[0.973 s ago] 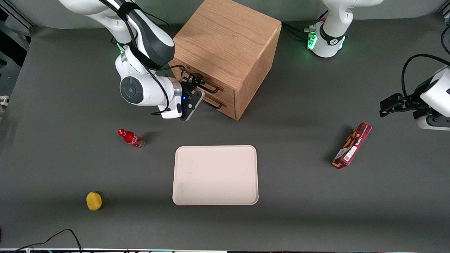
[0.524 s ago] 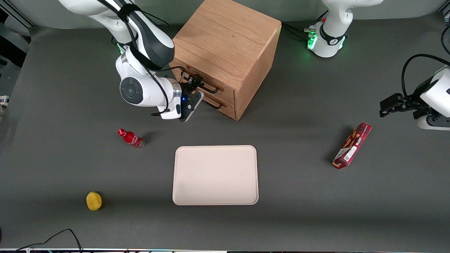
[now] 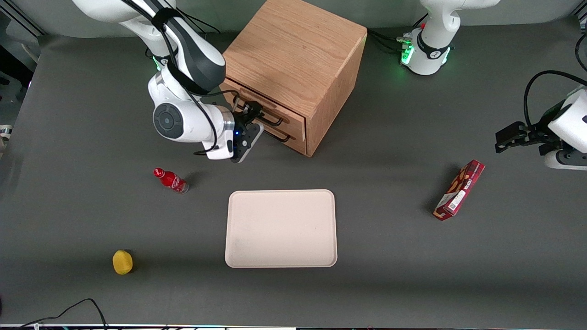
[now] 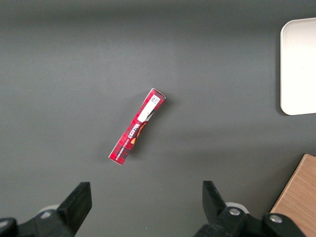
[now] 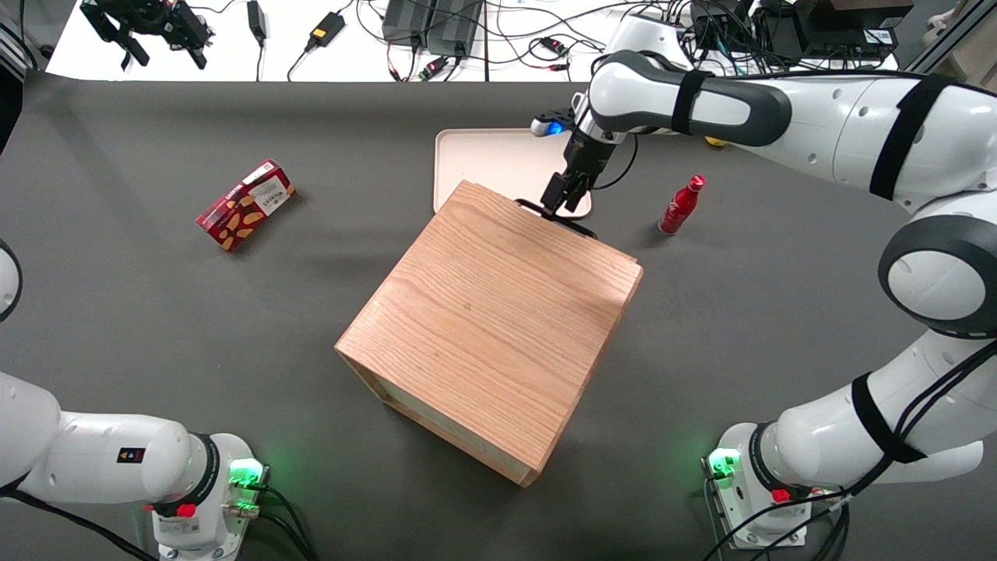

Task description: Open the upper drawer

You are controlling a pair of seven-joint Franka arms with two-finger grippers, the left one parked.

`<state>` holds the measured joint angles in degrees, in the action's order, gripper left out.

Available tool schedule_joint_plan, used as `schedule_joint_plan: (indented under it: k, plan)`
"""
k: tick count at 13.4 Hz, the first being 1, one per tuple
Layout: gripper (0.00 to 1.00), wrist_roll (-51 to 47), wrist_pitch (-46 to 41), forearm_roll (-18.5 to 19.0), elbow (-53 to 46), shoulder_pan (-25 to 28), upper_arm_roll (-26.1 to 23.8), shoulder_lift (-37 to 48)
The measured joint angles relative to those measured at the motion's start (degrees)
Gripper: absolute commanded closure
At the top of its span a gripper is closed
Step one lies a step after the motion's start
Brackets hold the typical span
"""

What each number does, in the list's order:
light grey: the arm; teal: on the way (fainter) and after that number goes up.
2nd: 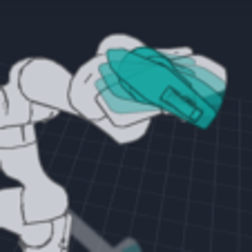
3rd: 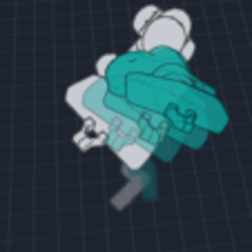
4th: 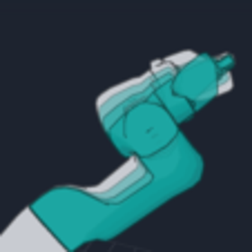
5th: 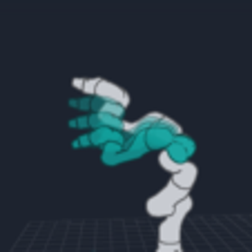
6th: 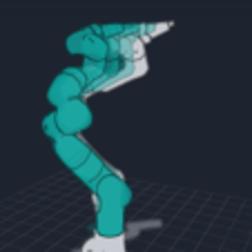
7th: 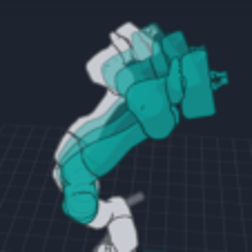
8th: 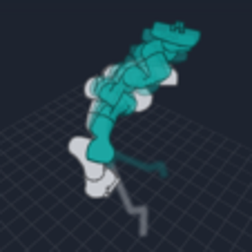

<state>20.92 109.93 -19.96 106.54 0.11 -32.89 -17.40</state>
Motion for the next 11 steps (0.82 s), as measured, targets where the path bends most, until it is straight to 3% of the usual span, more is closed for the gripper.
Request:
schedule_joint_plan:
  k: [11]
  plan:
    - [0.00,0.0,-3.5,5.0,-8.1,-0.4,2.5,-5.0]
